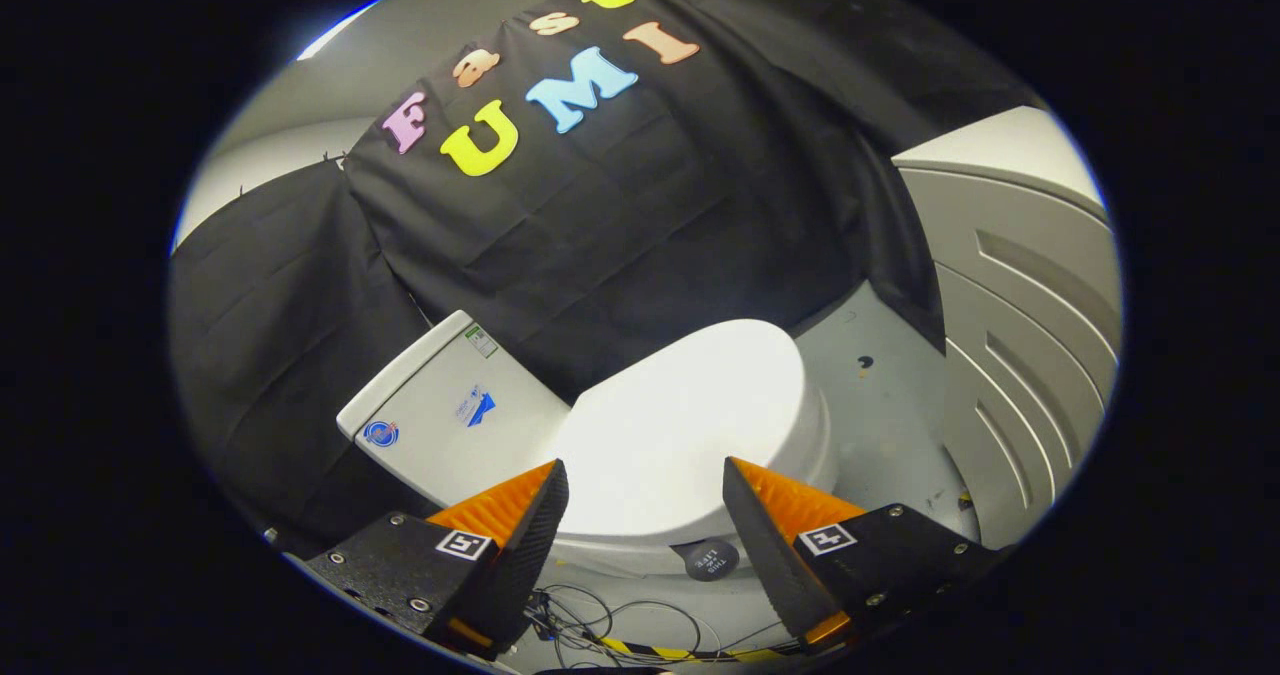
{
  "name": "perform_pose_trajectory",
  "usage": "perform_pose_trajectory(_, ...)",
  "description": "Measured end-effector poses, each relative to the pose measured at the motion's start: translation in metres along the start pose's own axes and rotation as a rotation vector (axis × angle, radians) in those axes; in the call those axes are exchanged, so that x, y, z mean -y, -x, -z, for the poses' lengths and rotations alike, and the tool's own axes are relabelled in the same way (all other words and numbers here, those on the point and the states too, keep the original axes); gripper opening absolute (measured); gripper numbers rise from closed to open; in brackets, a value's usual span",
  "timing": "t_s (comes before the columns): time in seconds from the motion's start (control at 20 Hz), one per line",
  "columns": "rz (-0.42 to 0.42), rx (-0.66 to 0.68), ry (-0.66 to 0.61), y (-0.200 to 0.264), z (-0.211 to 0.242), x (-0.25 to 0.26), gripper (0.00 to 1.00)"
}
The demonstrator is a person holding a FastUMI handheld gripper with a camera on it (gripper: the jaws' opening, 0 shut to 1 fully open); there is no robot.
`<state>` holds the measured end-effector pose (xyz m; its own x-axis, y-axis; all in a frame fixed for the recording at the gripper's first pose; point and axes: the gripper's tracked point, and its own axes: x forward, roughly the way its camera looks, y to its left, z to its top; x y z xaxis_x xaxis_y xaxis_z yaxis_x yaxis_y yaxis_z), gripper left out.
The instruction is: Open the toilet lid.
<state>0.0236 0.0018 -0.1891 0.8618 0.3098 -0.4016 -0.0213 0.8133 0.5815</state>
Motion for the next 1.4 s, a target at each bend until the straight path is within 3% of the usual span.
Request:
perform_pose_trajectory(0.9,0.048,-0.244,-0.317,-0.028,0.082,0.045,0.94)
perform_pose_trajectory(1.2,0.014,-0.301,-0.475,-0.035,0.102,0.041,0.82)
perform_pose_trajectory(1.4,-0.013,-0.317,-0.596,-0.040,0.108,0.036,0.67)
